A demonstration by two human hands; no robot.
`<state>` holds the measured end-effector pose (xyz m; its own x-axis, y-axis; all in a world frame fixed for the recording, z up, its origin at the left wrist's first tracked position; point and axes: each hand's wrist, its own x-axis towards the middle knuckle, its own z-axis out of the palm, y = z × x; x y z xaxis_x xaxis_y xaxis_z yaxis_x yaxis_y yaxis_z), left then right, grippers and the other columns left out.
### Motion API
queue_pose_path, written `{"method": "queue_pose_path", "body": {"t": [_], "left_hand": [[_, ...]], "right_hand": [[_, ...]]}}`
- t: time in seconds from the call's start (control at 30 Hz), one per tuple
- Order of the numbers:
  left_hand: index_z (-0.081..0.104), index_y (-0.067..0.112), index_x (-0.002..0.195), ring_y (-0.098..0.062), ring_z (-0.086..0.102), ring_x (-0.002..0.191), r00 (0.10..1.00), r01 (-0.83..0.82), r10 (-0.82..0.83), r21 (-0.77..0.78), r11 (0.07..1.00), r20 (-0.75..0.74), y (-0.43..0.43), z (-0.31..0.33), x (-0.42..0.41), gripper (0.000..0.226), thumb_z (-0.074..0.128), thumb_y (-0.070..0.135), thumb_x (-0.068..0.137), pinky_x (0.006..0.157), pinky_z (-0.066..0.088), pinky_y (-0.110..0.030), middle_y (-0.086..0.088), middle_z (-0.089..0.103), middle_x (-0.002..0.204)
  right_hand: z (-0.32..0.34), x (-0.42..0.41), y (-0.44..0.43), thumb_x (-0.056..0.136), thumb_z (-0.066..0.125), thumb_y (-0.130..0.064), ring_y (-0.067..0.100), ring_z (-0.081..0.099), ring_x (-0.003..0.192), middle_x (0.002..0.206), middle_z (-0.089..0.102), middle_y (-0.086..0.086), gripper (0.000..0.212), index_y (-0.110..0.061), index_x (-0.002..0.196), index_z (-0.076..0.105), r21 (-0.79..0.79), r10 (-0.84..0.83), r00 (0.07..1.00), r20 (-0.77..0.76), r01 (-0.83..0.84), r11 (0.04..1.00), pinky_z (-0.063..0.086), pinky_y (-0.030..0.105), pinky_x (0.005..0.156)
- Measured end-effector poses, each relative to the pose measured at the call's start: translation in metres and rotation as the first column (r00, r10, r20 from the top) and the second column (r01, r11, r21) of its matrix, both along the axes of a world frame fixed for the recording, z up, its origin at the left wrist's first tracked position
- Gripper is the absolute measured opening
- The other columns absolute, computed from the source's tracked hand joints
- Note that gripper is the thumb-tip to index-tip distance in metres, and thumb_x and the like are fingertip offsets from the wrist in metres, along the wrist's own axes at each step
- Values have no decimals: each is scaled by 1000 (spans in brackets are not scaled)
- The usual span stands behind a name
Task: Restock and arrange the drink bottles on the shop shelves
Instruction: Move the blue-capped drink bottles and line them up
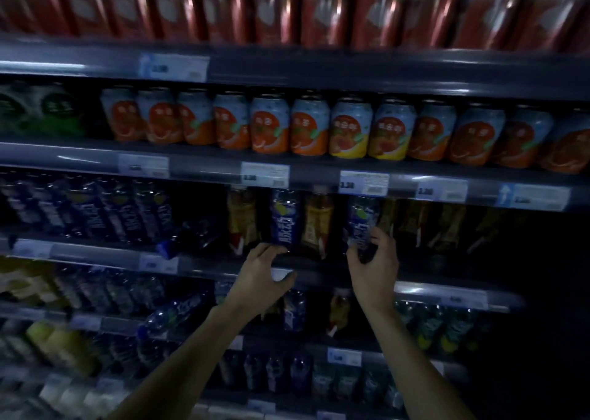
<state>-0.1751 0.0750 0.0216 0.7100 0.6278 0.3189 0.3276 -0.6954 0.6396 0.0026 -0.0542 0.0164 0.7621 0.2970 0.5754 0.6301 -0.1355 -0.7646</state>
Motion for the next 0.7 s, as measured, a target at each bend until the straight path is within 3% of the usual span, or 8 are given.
{"method": "queue_pose_path", "body": {"t": [0.17, 0.27, 0.37, 0.53, 0.7], "left_hand": [[50, 27, 129, -15, 47, 114, 999, -37, 36, -52, 998, -22, 38, 8, -66, 49, 66, 43, 85, 96, 46, -35, 10, 41, 125], [51, 25, 127, -6, 48, 101, 998, -60, 61, -19, 998, 10, 61, 7, -105, 48, 67, 40, 84, 85, 43, -20, 15, 41, 116], [50, 25, 128, 5, 49, 90, 994, -99, 102, -73, 992, 32, 86, 7, -142, 48, 67, 37, 85, 73, 39, -6, 14, 42, 119], [49, 23, 129, -11, 49, 99, 989, -122, 134, -157, 980, 64, 116, 2, -189, 43, 64, 32, 90, 89, 44, -31, 11, 40, 122], [51, 27, 122, -9, 46, 102, 987, -132, 146, -183, 974, 67, 136, -12, -214, 36, 65, 31, 89, 87, 41, -28, 14, 39, 116]], "right_hand": [[3, -58, 38, 85, 70, -21, 24, 57, 109, 118, 58, 7, 44, -9, 124, 53, -36, 33, 999, 16, -33, 999, 48, 42, 92], [-1, -94, 59, 87, 68, -24, 22, 56, 113, 121, 58, 3, 42, -13, 124, 53, -62, 75, 997, 7, -75, 995, 47, 44, 95], [-7, -130, 84, 87, 69, -23, 23, 55, 115, 122, 59, 5, 43, -10, 126, 54, -98, 101, 995, -10, -101, 990, 47, 46, 96], [-17, -178, 117, 87, 69, -24, 22, 56, 112, 121, 59, 5, 44, -9, 126, 54, -163, 116, 993, -20, -118, 980, 47, 34, 92], [-26, -210, 136, 87, 69, -27, 18, 57, 108, 117, 58, 0, 45, -14, 127, 53, -191, 125, 992, -14, -125, 974, 51, 36, 90]]}}
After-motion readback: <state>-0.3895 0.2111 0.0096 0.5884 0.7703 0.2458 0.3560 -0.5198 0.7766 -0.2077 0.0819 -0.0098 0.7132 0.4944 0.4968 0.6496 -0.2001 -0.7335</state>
